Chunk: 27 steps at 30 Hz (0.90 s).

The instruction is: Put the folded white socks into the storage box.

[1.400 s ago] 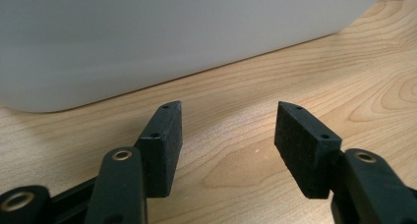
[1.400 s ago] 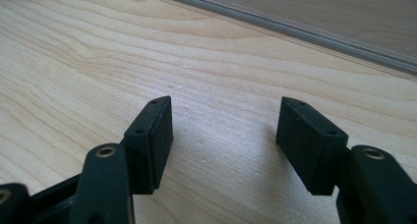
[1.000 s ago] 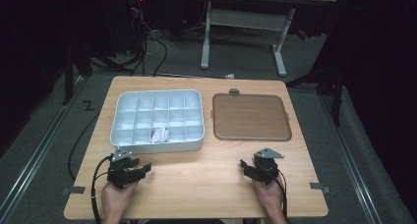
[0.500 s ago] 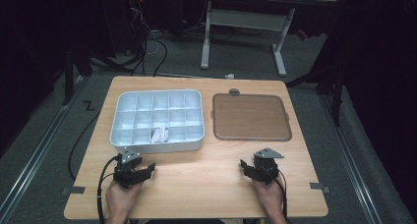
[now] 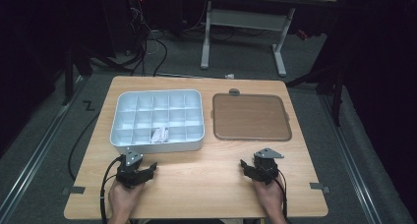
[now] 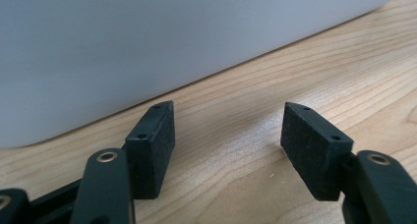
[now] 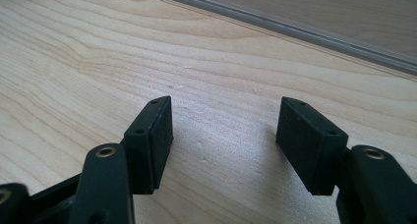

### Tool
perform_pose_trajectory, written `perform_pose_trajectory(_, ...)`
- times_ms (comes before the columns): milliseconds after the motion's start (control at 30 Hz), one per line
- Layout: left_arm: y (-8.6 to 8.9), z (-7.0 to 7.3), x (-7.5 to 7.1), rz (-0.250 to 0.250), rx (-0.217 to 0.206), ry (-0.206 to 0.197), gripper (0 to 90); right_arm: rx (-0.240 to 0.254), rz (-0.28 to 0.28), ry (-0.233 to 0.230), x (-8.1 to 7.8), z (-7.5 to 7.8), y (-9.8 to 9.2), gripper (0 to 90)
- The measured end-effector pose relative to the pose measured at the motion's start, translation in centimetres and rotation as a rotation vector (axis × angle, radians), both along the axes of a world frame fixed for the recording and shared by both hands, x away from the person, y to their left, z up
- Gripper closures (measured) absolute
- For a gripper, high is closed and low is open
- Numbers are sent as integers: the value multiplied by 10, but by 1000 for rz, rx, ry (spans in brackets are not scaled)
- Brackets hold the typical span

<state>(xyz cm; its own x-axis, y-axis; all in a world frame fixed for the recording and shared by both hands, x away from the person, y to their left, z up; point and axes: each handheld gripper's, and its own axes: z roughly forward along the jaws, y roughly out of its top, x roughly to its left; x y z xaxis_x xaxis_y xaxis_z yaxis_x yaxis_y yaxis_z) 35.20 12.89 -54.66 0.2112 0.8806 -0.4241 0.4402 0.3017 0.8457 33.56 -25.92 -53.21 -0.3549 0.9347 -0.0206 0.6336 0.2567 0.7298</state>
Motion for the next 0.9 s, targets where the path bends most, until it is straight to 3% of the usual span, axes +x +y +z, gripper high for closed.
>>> perform_pose_trajectory(233, -4, -1, 2, 0, 28, -7, 368, 0, -1, 1, 0, 0, 0, 392)
perform_pose_trajectory(900, -4, -1, 2, -3, 25, -5, 360, 1, -2, 1, 0, 0, 0, 392)
